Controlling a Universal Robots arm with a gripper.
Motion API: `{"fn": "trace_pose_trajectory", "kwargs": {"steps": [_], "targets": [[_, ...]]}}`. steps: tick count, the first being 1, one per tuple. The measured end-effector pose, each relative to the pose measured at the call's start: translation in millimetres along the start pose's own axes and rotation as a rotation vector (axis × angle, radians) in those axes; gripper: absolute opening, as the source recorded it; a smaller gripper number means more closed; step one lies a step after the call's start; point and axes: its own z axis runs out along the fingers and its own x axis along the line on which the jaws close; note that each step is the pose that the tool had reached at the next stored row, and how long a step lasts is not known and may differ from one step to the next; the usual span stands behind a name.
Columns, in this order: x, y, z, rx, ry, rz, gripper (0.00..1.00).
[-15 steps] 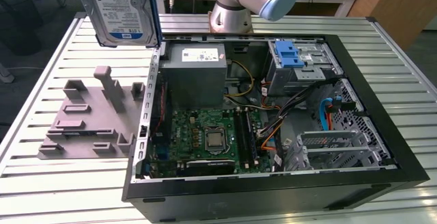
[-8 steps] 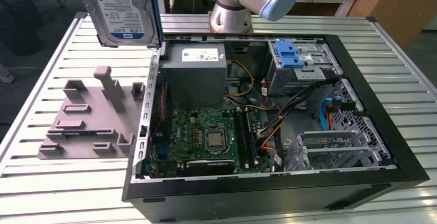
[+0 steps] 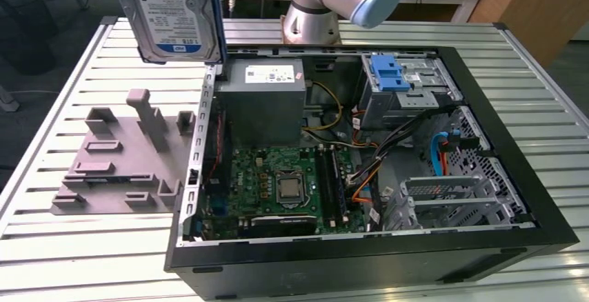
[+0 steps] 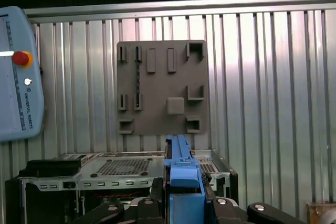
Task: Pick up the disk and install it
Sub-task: 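Pick up the disk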
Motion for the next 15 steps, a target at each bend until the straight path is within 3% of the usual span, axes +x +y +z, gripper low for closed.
{"fn": "trace_pose_trajectory", "kwargs": {"steps": [15], "targets": [[-0.7, -13.4, 0.1, 0.0001, 0.0, 0.0, 0.36]]}}
